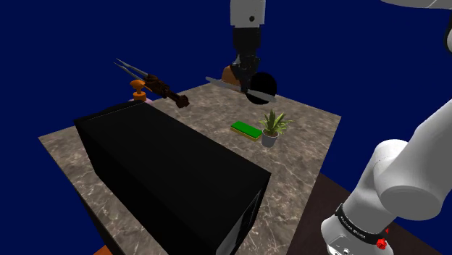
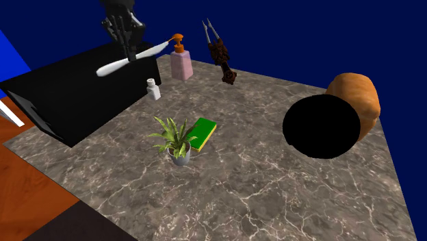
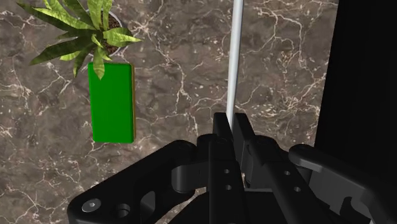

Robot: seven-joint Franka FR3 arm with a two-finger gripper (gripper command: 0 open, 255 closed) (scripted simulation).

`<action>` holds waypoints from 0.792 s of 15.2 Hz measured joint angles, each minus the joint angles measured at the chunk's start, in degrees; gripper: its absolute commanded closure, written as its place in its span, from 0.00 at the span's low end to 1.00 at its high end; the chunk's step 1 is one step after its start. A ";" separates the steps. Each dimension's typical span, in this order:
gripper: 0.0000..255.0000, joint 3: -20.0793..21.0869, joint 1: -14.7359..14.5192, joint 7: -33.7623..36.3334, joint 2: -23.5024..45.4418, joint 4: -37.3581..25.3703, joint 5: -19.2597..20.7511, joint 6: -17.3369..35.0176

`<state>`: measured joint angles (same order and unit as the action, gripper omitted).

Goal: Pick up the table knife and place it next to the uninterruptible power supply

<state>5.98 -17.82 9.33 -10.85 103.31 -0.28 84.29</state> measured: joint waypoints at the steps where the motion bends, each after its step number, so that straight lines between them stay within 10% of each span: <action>1: 1.00 -0.01 0.00 -0.01 -0.23 1.03 -0.02 0.80; 12: 1.00 0.18 -0.16 0.25 -1.11 10.24 -0.19 9.12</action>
<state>6.15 -17.98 9.58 -11.96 113.56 -0.47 93.41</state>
